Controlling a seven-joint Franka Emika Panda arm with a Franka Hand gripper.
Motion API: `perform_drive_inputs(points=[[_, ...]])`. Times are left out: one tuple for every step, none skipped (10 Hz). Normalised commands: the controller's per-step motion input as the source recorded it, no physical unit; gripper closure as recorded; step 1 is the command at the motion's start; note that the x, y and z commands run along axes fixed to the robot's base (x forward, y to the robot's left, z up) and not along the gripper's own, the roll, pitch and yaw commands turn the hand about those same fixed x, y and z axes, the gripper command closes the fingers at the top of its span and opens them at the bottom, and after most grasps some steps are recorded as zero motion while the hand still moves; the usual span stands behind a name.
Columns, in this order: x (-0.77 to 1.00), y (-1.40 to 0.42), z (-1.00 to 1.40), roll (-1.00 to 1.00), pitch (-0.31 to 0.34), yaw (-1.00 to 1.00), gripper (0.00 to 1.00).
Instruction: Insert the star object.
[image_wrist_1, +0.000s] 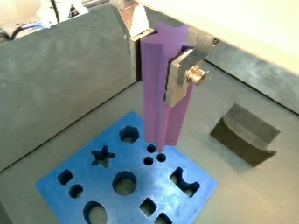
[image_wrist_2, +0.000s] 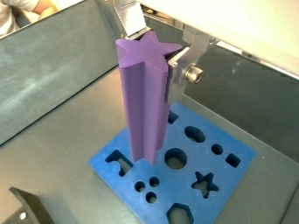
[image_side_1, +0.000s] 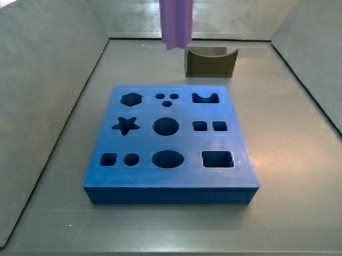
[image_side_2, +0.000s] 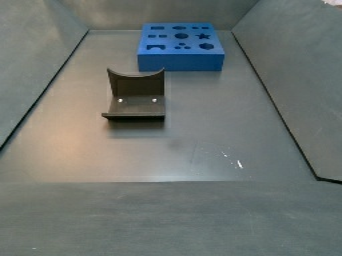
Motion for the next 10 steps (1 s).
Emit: perform_drive_inputs(points=[[-0.07, -0.01, -0.55, -0.05, -0.139, -1.0, 1.0], [-0.06, -0.01, -0.55, -0.05, -0.137, -1.0, 1.0], [0.0, -0.05, -0.44, -0.05, -0.044, -0.99, 1.0], [-0.15, -0.29, -0.12, 0.0, 0.036, -0.72, 1.0], [-0.37, -0.29, 0.0, 0.04, 0.02, -0.57, 1.0], [-0.39, -0.25, 0.0, 0.04, 0.0, -0.61, 1.0], [-0.24, -0.2, 0.0, 0.03, 0.0, -0.75, 1.0], [0.0, 0.0, -0.16, 0.0, 0.0, -1.0, 1.0], [0.0, 0.0, -0.18, 0.0, 0.0, -1.0, 1.0], [0.0, 0.0, -0.3, -0.02, 0.0, -1.0, 1.0]])
